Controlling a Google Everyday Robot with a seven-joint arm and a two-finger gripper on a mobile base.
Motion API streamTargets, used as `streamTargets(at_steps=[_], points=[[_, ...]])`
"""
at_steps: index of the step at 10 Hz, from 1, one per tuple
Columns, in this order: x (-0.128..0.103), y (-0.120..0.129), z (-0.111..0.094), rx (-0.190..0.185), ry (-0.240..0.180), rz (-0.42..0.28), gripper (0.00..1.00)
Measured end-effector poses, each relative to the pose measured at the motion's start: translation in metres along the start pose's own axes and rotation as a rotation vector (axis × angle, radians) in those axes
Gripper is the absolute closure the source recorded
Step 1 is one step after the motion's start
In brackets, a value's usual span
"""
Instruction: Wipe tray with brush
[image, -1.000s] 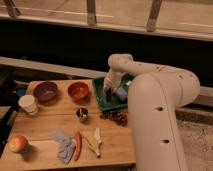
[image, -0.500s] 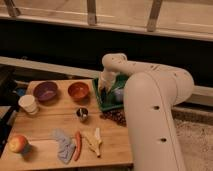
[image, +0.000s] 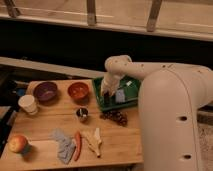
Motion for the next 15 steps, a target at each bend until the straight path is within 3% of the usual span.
streamTargets(at_steps=[4, 6, 11, 13, 15], points=[[-0.037, -0.021, 0.002, -0.008, -0.017, 0.048, 1.0], [-0.051, -0.002, 0.008, -0.022, -0.021, 0.019, 1.0], [-0.019, 0.024, 0.012, -0.062, -0.006, -0.044, 1.0], [-0.011, 0.022, 0.01, -0.049, -0.001, -0.051, 1.0], [-0.02, 0.01, 0.003, -0.018, -0.004, -0.028, 1.0]])
